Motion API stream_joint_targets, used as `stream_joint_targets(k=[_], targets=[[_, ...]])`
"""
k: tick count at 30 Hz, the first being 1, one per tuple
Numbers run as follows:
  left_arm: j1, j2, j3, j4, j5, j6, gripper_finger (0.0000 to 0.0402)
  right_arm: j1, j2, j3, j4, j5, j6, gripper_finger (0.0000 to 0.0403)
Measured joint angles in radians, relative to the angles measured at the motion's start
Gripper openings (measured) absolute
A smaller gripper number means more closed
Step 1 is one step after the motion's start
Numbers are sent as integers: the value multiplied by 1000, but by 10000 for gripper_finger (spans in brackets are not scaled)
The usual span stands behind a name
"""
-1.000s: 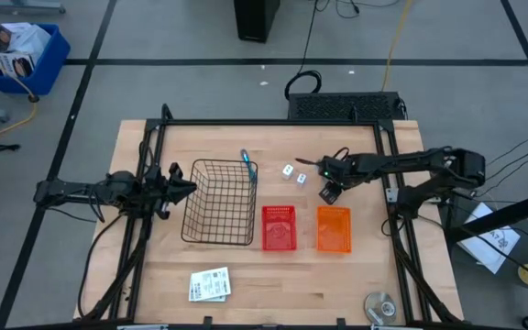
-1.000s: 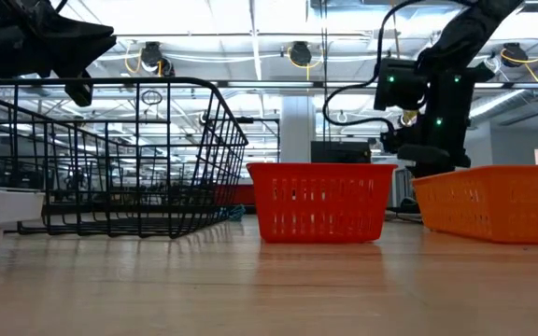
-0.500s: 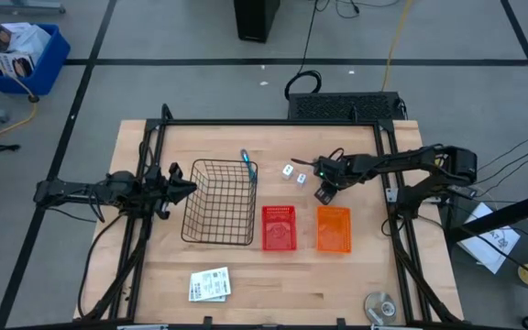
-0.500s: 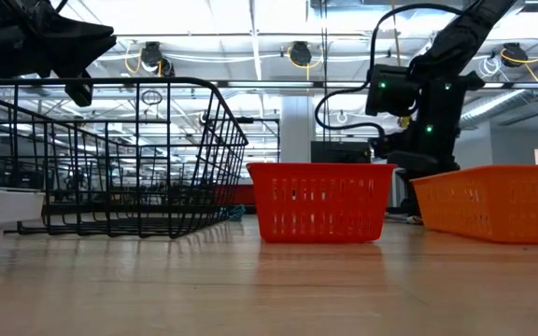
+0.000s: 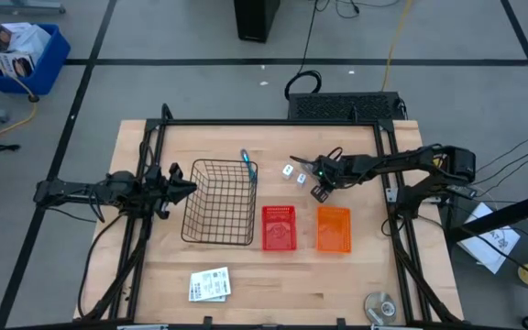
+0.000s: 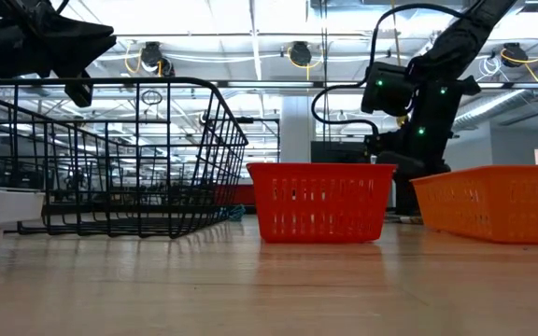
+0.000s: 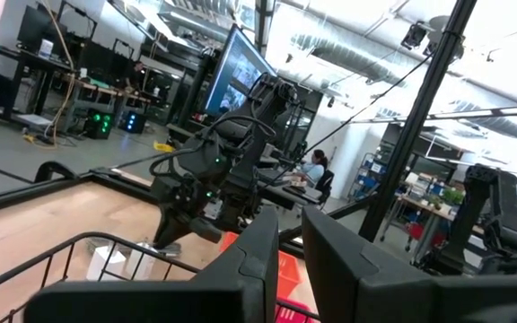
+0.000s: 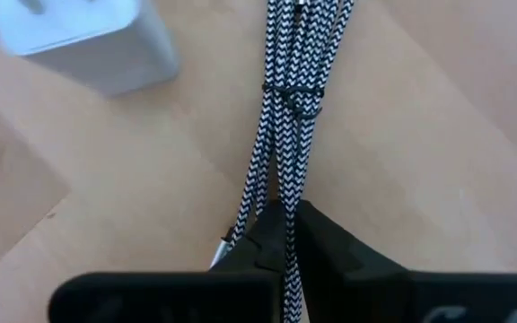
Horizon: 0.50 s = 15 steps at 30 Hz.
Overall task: Pick and place items into bin
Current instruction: Put the white USB cable into the black basket
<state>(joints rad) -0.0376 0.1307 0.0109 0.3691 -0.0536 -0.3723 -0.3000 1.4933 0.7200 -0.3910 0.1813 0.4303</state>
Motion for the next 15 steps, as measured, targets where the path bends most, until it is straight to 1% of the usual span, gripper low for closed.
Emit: stream_joint_targets(k=[3, 8, 11, 15], targets=[[0, 0, 0, 1, 0, -7, 58, 0, 0, 0, 14, 32, -1, 6], [0, 0, 0, 2, 0, -2, 58, 0, -2, 0, 42, 56, -9, 3], [0, 0, 0, 2, -7, 1, 58, 0, -26, 0, 44, 86, -11, 2], [0, 0, 0, 2, -55, 2, 58, 0, -95, 0, 47, 138, -24, 1]])
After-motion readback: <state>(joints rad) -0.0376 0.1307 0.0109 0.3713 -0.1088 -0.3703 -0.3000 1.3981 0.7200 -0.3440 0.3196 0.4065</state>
